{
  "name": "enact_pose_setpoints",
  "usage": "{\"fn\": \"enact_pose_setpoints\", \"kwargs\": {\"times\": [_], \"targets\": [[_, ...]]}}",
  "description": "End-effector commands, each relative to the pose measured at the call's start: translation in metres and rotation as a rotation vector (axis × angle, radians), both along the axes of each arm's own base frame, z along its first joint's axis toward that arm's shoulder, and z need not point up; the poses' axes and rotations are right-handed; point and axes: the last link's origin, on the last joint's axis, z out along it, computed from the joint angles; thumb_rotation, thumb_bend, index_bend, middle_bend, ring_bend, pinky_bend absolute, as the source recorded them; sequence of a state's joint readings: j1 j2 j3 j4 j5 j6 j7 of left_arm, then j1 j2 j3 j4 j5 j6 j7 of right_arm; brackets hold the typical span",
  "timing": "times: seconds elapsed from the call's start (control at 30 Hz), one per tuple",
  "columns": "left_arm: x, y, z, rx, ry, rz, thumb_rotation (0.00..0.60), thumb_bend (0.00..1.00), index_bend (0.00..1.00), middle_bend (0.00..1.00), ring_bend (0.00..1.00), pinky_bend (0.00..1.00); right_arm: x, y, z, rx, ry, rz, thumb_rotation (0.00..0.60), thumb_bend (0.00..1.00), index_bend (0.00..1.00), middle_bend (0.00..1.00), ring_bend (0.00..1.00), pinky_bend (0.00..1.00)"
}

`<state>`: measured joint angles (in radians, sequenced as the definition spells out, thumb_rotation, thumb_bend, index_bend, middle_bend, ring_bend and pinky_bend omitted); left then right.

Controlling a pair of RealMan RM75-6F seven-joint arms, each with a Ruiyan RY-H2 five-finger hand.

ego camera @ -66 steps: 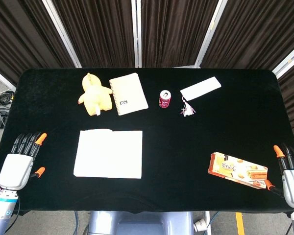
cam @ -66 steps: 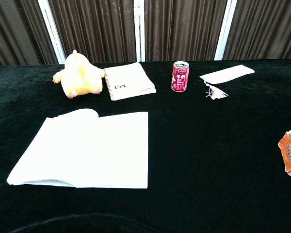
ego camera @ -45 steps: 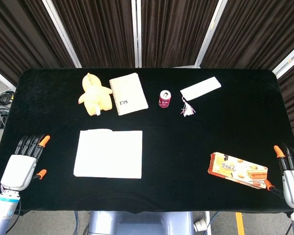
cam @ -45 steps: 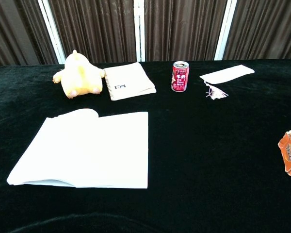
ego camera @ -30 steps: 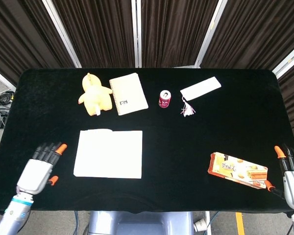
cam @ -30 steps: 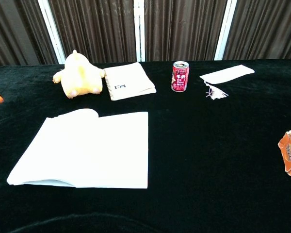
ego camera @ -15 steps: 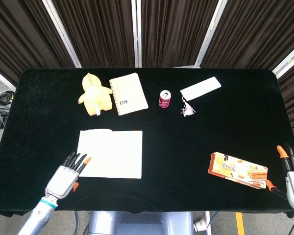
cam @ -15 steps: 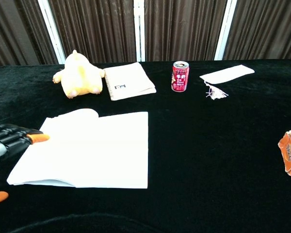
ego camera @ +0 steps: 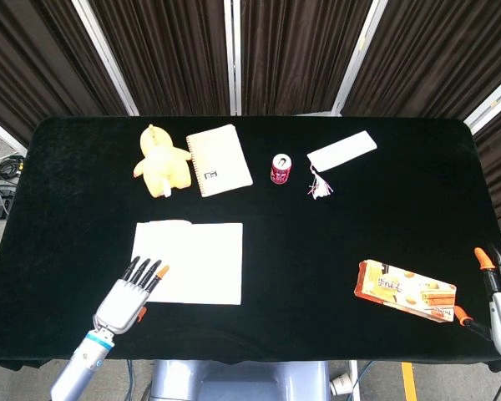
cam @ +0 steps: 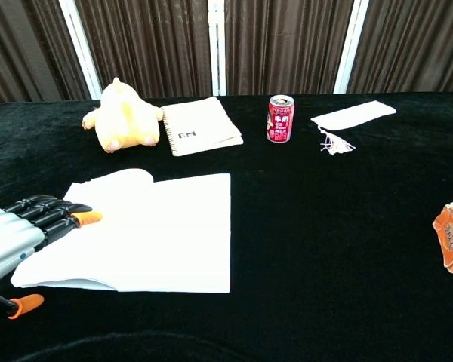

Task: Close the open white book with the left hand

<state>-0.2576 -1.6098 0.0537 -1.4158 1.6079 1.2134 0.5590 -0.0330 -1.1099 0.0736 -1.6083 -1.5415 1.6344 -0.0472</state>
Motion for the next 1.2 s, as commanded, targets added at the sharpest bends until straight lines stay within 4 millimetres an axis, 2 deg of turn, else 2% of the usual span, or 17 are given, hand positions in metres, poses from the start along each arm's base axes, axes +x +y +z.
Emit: {"fn": "enact_pose_setpoints", "kwargs": {"times": [0.03,0.13,0.53,1.0,1.2], "targets": [[0.002,0.000,-0.004,0.001,-0.004,-0.008,0.600,0.33,0.00,0.00,0.00,0.00,0.000,0.000,0.000,-0.001,-0.002,0.001,0.600,0.04,0.00,0.00,0.00,0.00],[0.003,0.001,-0.007,0.010,-0.010,-0.019,0.600,0.36,0.00,0.00,0.00,0.00,0.000,0.000,0.001,-0.002,-0.005,0.002,0.600,0.04,0.00,0.00,0.00,0.00],[-0.001,0.003,-0.011,0.045,-0.013,-0.025,0.600,0.36,0.00,0.00,0.00,0.00,0.000,0.000,0.001,0.000,-0.007,0.003,0.600,0.04,0.00,0.00,0.00,0.00],[-0.005,-0.003,-0.003,0.036,-0.029,-0.027,0.600,0.36,0.00,0.00,0.00,0.00,0.001,0.002,0.001,-0.002,-0.009,0.007,0.600,0.04,0.00,0.00,0.00,0.00],[-0.012,0.001,-0.005,0.049,-0.013,-0.003,0.600,0.36,0.00,0.00,0.00,0.00,0.004,0.003,0.001,-0.007,-0.010,0.019,0.600,0.04,0.00,0.00,0.00,0.00]]}}
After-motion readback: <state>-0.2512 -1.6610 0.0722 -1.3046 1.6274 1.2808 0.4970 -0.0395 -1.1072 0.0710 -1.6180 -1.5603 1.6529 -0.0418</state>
